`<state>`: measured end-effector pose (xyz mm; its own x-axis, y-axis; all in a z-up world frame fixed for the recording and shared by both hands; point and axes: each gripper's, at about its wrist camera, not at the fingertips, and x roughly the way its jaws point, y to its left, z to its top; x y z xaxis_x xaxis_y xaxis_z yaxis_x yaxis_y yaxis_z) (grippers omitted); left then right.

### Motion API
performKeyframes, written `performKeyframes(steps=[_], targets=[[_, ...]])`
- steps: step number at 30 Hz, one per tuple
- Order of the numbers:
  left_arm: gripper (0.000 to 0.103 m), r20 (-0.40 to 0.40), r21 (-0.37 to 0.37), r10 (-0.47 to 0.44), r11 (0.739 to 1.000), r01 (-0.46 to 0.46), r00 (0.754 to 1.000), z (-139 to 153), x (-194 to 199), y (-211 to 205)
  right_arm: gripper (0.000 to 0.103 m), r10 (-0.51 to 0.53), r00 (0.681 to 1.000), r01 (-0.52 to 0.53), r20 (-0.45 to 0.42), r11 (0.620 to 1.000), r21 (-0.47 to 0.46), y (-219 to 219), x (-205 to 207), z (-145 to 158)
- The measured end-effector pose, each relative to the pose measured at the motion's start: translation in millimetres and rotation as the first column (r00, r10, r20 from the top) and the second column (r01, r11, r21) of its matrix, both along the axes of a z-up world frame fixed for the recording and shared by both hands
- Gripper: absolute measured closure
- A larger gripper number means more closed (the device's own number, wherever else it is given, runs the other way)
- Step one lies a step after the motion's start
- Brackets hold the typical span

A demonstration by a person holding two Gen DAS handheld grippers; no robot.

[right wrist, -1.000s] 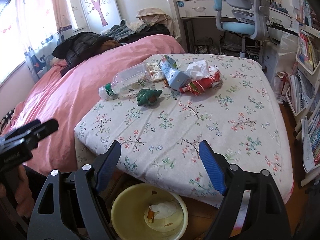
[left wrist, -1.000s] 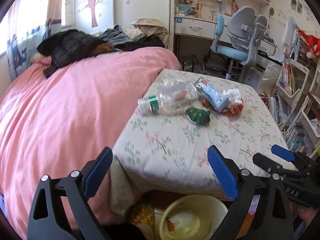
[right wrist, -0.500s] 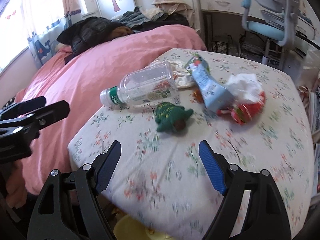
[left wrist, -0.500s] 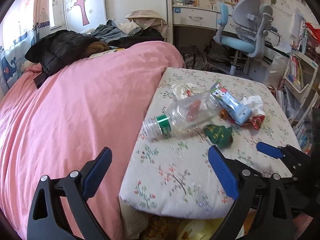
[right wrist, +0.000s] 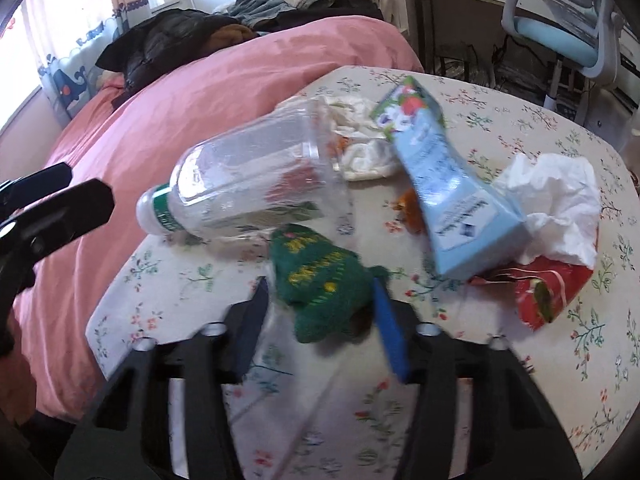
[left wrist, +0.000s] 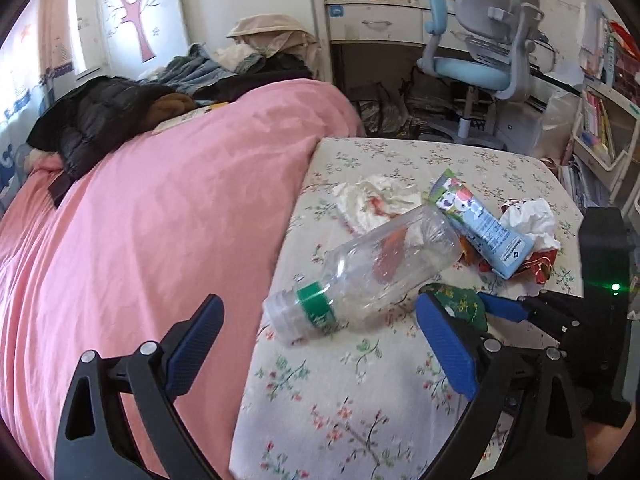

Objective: Collect trash
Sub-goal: 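Reach to the green plush tree toy and grasp it with the right tool, then grasp the clear plastic bottle with the left tool while the right tool holds the toy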

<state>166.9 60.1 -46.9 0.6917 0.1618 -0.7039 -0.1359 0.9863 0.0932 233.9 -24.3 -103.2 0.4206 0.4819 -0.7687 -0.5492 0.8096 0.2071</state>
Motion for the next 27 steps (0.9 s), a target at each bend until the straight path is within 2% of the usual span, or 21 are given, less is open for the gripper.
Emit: performKeyframes(steps=[3,7,14,18,21,23,24,27], targets=[[0.011,-0.006,0.024,-0.061,0.998,0.061,0.998,-1.5,8.3,-10.9,0.065,0.037,0.999,-0.037,0.003,0.999,-0.008,-8.3,-2.0,0.6],[0.011,-0.031,0.098,-0.147,0.984,0.149,0.989,-9.0,19.1,-27.6,0.066,0.065,0.998,-0.065,-0.02,0.998,-0.019,-24.3,-9.9,4.2],[0.011,-0.113,0.251,-0.267,0.924,0.288,0.957,-28.0,32.8,-53.5,0.066,0.1,0.991,-0.108,-0.087,0.99,-0.093,-67.1,-35.8,8.6],[0.011,-0.156,0.305,-0.274,0.901,0.31,0.949,-39.4,44.4,-58.6,0.065,0.055,0.989,-0.062,-0.134,0.997,-0.045,-96.6,-43.2,4.4],[0.014,-0.184,0.35,-0.258,0.884,0.309,0.948,-48.9,48.2,-63.3,0.065,0.052,0.99,-0.057,-0.13,0.998,-0.038,-96.3,-44.7,1.6],[0.027,-0.185,0.399,-0.236,0.869,0.292,0.954,-49.9,47.4,-66.2,0.065,0.058,0.992,-0.065,-0.115,0.996,-0.058,-93.5,-47.3,1.9],[0.028,-0.185,0.407,-0.229,0.867,0.287,0.956,-48.6,46.9,-66.5,0.065,0.058,0.992,-0.065,-0.112,0.996,-0.061,-93.1,-49.6,1.7],[0.035,-0.184,0.378,-0.213,0.886,0.269,0.96,-41.3,45.6,-62.7,0.065,0.051,0.992,-0.057,-0.118,0.997,-0.049,-93.4,-48.7,1.1]])
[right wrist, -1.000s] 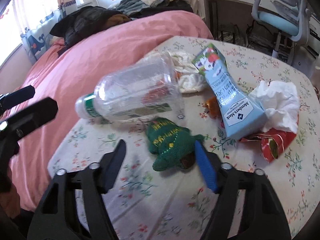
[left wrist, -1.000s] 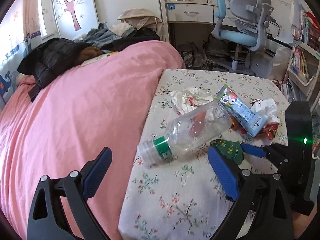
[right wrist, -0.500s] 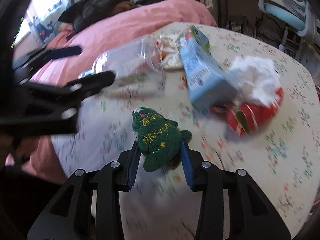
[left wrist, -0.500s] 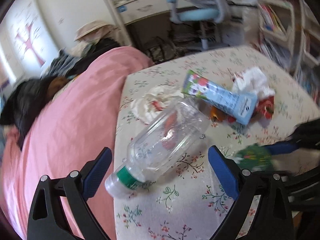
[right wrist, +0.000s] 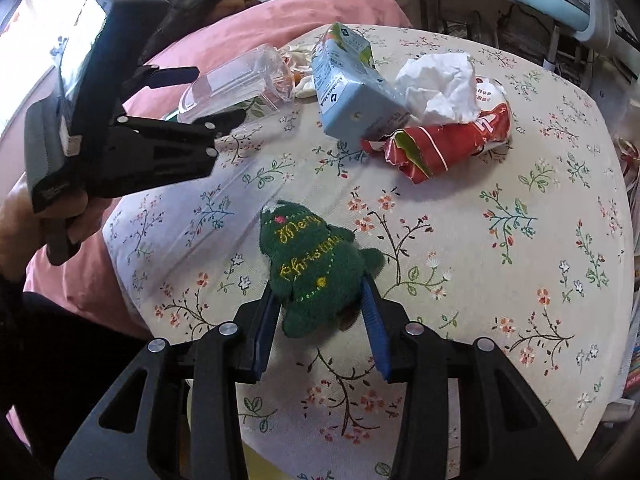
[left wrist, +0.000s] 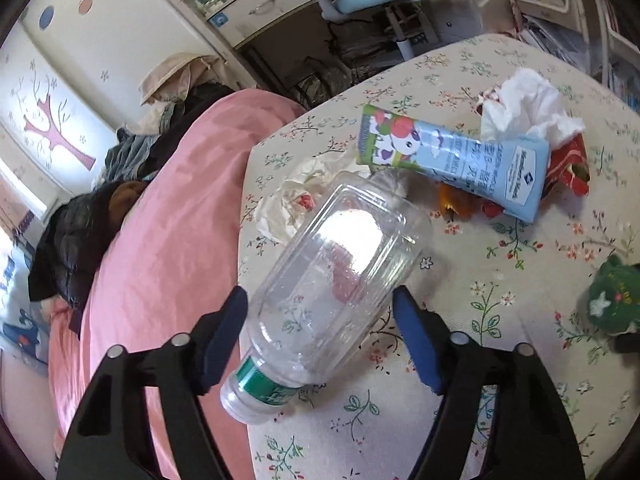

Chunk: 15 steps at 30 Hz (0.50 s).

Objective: Collect trash
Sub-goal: 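Grasp the clear plastic bottle with the left tool while the right tool holds the toy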

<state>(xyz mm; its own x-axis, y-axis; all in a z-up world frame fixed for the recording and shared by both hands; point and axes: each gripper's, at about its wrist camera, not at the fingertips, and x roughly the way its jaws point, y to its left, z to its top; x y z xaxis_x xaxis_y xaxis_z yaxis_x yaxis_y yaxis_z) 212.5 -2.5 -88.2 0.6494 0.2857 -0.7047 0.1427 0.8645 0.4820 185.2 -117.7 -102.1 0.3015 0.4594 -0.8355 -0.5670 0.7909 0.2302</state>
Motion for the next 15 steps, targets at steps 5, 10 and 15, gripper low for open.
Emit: performKeyframes(steps=[5,10,15], targets=[[0.065,-0.017,-0.16,0.063,0.985,-0.065,0.998,18.5,-3.0,14.1,0.065,-0.031,0.999,0.032,-0.03,0.999,0.041,-8.8,-0.1,0.4],[0.078,-0.067,-0.366,0.102,0.923,-0.12,0.993,24.4,-12.1,38.9,0.065,-0.035,0.998,0.038,-0.045,0.997,0.066,-13.2,-7.3,5.8],[0.027,-0.037,-0.316,0.137,0.938,-0.141,0.99,16.0,-17.8,39.9,0.065,-0.034,0.998,0.037,-0.044,0.996,0.08,-11.8,-14.9,9.2]])
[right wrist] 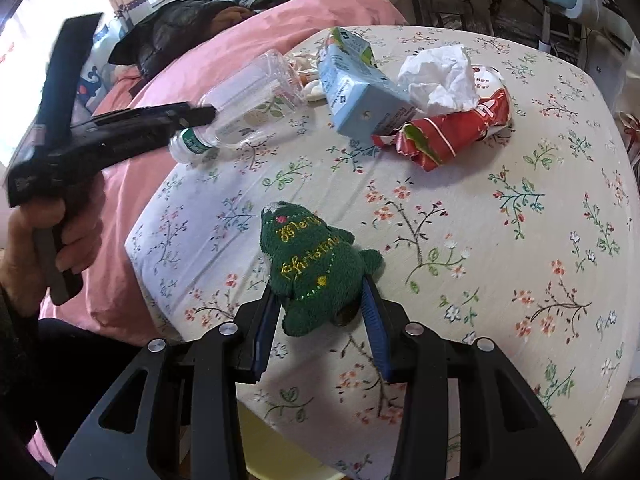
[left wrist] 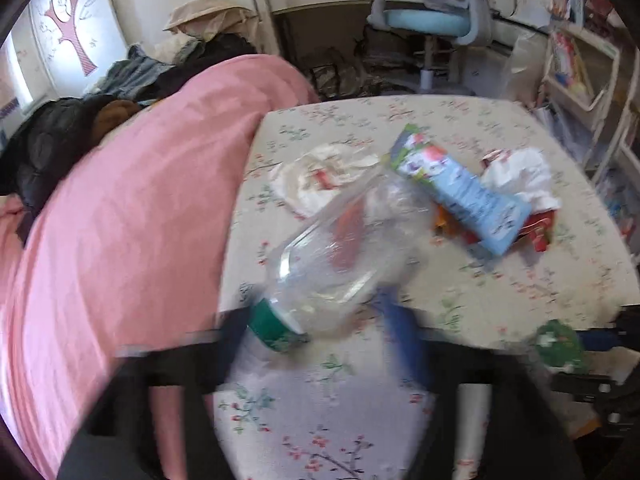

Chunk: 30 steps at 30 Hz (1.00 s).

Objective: Collect trash
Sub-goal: 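Grasp the clear plastic bottle with the left tool while the right tool holds the toy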

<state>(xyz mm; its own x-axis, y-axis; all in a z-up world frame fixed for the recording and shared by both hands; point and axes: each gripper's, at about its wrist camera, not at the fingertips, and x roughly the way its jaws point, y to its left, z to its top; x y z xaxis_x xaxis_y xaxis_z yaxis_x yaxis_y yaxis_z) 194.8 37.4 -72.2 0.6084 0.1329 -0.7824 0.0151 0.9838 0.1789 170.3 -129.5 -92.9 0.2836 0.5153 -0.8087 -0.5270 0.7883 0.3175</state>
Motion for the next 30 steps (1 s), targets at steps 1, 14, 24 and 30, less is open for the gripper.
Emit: performKeyframes(steps=[1,14,24,30], targets=[[0.027,0.004,0.021,-0.005,1.0,0.004,1.0,-1.5,0.0,-1.2,0.065,-0.001,1.0,0.001,0.0,1.0,0.004,0.7,-1.1,0.6],[0.023,-0.011,0.257,-0.16,0.953,0.157,0.987,-18.9,18.4,-29.4,0.065,-0.001,1.0,0.001,-0.026,1.0,0.016,11.3,11.2,-7.7],[0.033,-0.089,0.276,-0.179,0.941,0.197,0.98,-26.3,36.6,-30.2,0.064,0.021,1.0,-0.021,-0.007,1.0,-0.001,24.7,23.4,-11.3],[0.039,-0.148,-0.006,-0.121,0.993,0.122,0.981,-6.7,34.9,-10.2,0.064,0.003,1.0,-0.003,-0.028,1.0,0.031,16.6,24.2,-10.4]])
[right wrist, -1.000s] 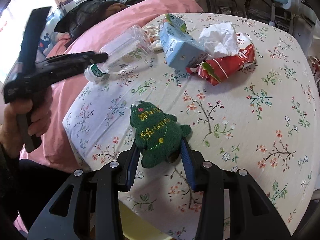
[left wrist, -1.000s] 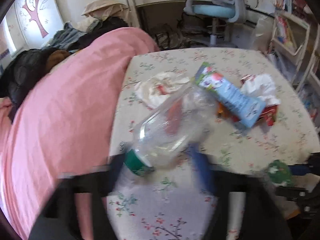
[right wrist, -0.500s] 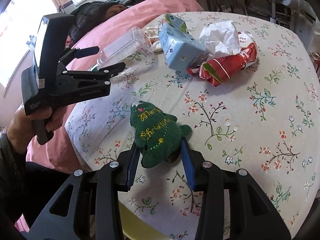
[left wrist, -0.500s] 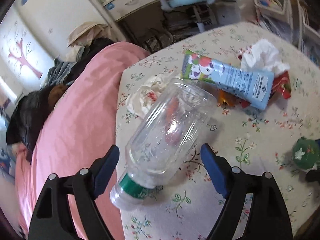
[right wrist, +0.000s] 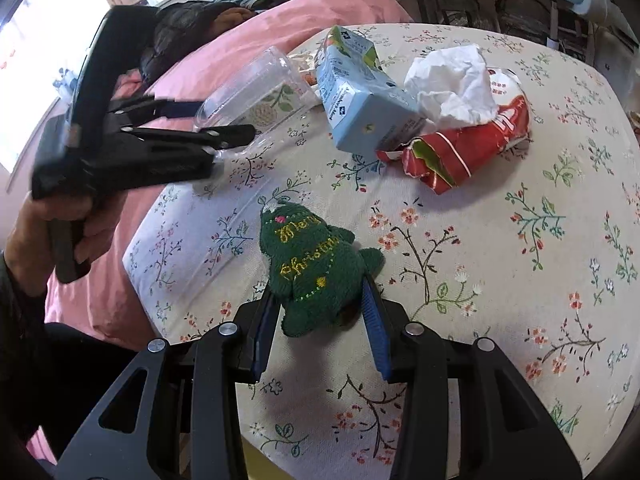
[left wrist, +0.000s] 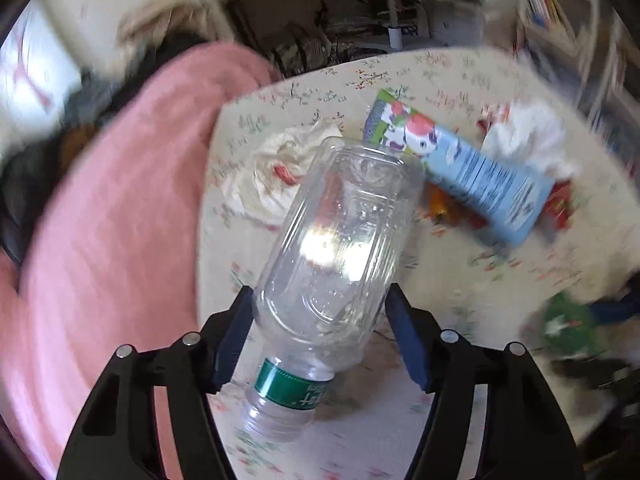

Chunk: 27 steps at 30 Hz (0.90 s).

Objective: Collect trash
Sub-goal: 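Grasp the clear plastic bottle with the left tool while the right tool holds the toy, then carry bottle and toy over the yellow bin and open both tools to drop them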

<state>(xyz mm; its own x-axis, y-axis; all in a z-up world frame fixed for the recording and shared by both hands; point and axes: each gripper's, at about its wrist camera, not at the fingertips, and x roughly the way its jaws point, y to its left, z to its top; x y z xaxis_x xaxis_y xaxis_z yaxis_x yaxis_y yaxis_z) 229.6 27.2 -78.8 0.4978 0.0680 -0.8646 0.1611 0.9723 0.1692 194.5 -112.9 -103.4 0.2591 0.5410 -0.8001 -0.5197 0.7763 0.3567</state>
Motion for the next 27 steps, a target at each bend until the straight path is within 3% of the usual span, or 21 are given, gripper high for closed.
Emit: performKeyframes(steps=[3,5,8,12,14,15,19,27], targets=[[0.04,-0.069,-0.172,0.024,0.984,-0.036,0.997,1.3,-5.6,10.3,0.064,-0.011,1.0,0.012,-0.011,1.0,0.014,-5.6,-1.3,1.3],[0.039,-0.111,-0.241,0.012,0.97,-0.039,0.994,-1.0,-10.2,10.7,0.064,-0.015,1.0,0.015,-0.013,1.0,0.017,-7.0,-2.2,2.2],[0.038,-0.132,-0.241,-0.009,0.97,-0.024,0.991,-3.8,-17.5,2.8,0.064,-0.013,1.0,0.014,-0.014,1.0,0.012,-7.5,-3.3,2.2],[0.036,-0.096,-0.096,0.0,0.995,-0.009,0.995,-12.2,-18.9,-13.5,0.064,-0.013,1.0,0.013,-0.014,1.0,0.001,-5.8,-3.5,0.1],[0.036,-0.07,-0.066,0.006,0.998,-0.01,0.998,-11.7,-18.3,-19.2,0.064,-0.014,1.0,0.014,-0.012,1.0,-0.001,-3.4,-4.3,-0.8],[0.043,-0.063,-0.068,0.003,0.998,-0.007,0.998,-10.6,-15.7,-19.1,0.064,-0.013,1.0,0.013,-0.011,1.0,-0.002,-1.5,-4.9,-1.1],[0.045,-0.05,-0.09,0.009,0.996,-0.014,0.999,-3.9,-18.3,-15.9,0.064,-0.014,1.0,0.014,-0.012,1.0,0.006,0.3,-4.7,-0.2],[0.045,0.045,-0.264,0.134,0.957,-0.118,0.99,30.4,-41.2,2.9,0.064,-0.033,0.999,0.035,-0.026,0.996,0.086,-12.4,-8.6,13.3]])
